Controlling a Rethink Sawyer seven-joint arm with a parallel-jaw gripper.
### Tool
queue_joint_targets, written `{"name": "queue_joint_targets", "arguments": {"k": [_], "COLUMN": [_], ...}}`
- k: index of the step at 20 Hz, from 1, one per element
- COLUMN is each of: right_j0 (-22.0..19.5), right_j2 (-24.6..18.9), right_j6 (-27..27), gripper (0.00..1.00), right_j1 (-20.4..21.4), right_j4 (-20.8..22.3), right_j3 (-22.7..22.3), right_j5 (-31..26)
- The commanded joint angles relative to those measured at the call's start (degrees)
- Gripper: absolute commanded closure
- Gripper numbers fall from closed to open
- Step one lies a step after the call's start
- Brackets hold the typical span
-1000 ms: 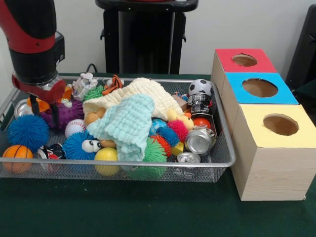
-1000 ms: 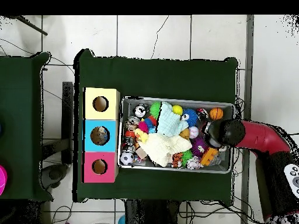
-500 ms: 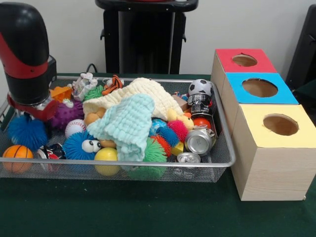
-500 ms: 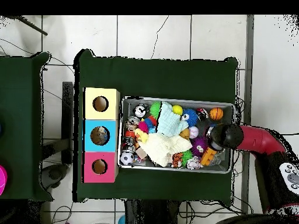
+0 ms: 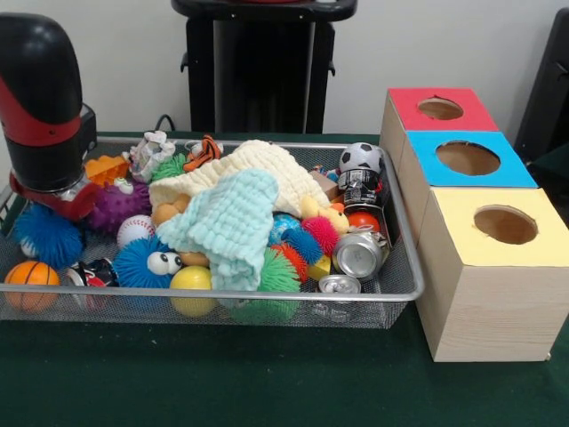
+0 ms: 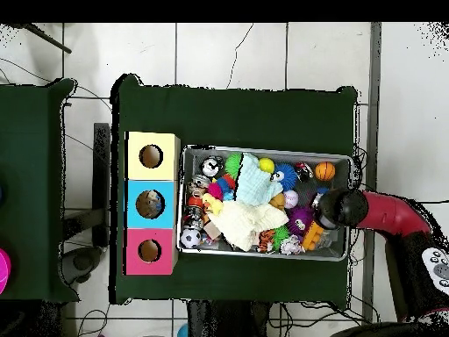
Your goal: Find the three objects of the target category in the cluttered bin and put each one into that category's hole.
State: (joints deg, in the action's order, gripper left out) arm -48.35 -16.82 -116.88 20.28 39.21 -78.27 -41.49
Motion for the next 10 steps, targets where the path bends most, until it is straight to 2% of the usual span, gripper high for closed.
{"name": "queue_joint_targets", "arguments": {"k": [1, 4, 10], "right_j0": [-3.7, -2.0, -1.7], "right_j2": [-2.7, -2.1, -4.5], "right_j6": [12.4, 11.1, 10.5], "gripper": [1.00, 1.00, 1.00], "right_j1": [-6.0, -3.5, 0.3], "right_j4": [6.8, 5.6, 1.5], "right_j3": [-0.5, -1.6, -4.8], "right_j5": [10.3, 6.9, 3.7]}}
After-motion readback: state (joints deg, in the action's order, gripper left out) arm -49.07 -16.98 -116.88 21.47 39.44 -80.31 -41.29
